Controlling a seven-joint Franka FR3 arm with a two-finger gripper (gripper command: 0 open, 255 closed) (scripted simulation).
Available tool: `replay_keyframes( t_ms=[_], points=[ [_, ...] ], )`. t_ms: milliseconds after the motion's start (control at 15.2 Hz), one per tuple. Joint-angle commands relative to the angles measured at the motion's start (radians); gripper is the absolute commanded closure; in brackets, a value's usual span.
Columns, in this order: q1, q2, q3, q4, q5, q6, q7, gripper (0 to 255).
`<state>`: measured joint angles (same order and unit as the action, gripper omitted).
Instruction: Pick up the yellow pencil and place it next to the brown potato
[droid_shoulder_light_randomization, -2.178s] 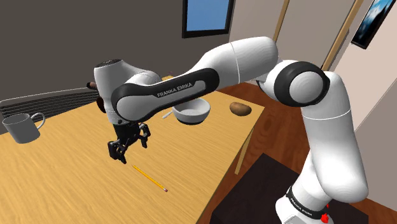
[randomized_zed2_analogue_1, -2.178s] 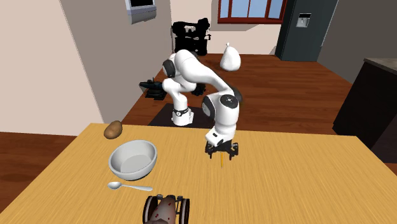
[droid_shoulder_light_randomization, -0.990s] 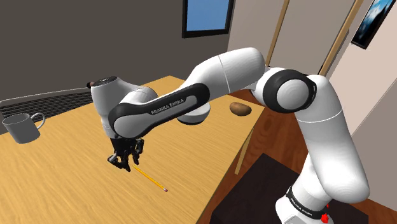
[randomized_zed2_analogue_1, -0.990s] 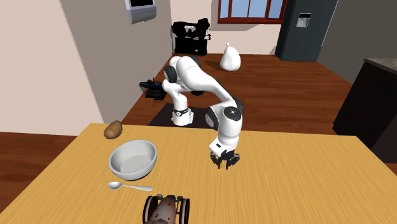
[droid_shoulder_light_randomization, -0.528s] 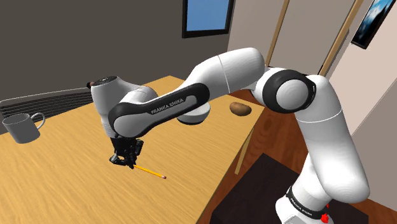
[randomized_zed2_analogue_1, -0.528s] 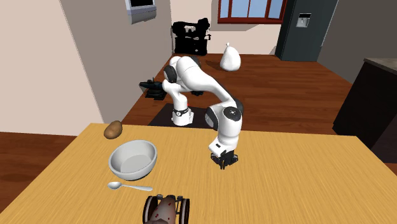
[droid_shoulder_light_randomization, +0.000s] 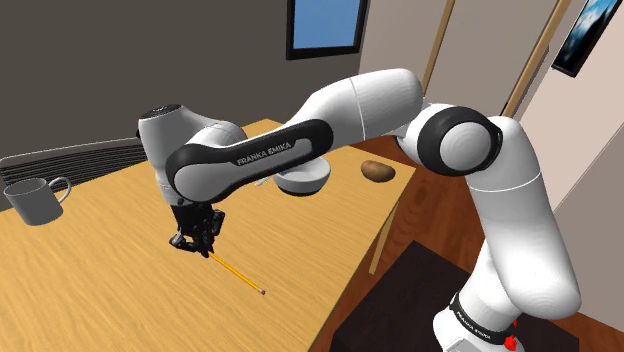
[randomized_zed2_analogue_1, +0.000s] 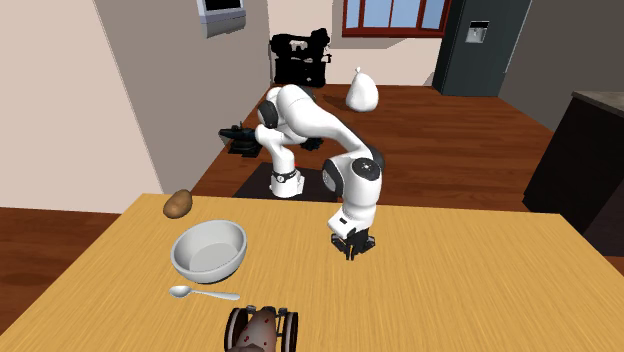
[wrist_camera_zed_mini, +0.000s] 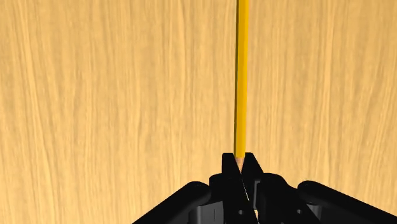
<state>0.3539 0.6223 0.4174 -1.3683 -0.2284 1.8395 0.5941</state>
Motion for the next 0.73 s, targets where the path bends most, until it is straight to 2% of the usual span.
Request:
replay_keyframes(
  t_ms=[0, 660],
  points=[
    [0.0, -0.011, 0.003, 0.01, 0.004, -0.02, -0.001, 255],
    [0.009, -0.032, 0.01, 0.112, 0.015, -0.141, -0.01, 255]
  ],
)
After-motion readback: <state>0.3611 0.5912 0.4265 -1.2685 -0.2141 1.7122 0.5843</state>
